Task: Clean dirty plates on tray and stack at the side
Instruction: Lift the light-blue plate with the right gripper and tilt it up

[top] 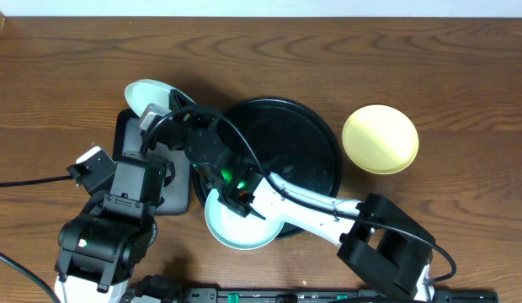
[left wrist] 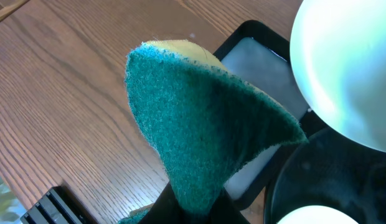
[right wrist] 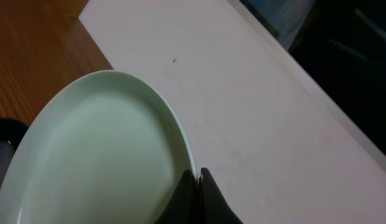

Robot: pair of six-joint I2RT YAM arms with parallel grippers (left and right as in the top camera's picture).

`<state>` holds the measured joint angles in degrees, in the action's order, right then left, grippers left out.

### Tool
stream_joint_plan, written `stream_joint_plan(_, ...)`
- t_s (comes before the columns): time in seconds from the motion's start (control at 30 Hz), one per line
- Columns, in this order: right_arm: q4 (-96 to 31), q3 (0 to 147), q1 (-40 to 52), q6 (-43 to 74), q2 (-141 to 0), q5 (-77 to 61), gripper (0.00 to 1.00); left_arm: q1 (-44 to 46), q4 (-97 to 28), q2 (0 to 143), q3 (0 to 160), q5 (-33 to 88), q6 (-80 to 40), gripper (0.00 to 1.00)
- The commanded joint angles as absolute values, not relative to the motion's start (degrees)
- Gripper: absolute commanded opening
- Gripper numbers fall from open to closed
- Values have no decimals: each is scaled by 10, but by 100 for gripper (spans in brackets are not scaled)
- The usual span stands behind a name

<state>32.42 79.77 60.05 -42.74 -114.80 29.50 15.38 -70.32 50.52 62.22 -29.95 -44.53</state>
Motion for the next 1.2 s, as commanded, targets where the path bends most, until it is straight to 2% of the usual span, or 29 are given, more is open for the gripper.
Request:
stream_joint_plan(0.0,330,809,605,-459,-1151,302,1,151,-704,505,617,-305,-436,8)
stream_joint_plan(0.5,321,809,606,-457,-1151,302,1,151,-699,505,609,-304,-436,8)
stream_joint_plan(0.7,297,809,604,-408,-1151,303,1,151,-697,505,609,-304,-436,8)
stream_joint_plan(1.03,169,809,586,-194,-1151,302,1,151,-695,505,609,-304,-436,8)
stream_joint_plan(1.17,154,809,569,-106,-1151,315,1,151,-695,505,609,-300,-436,8)
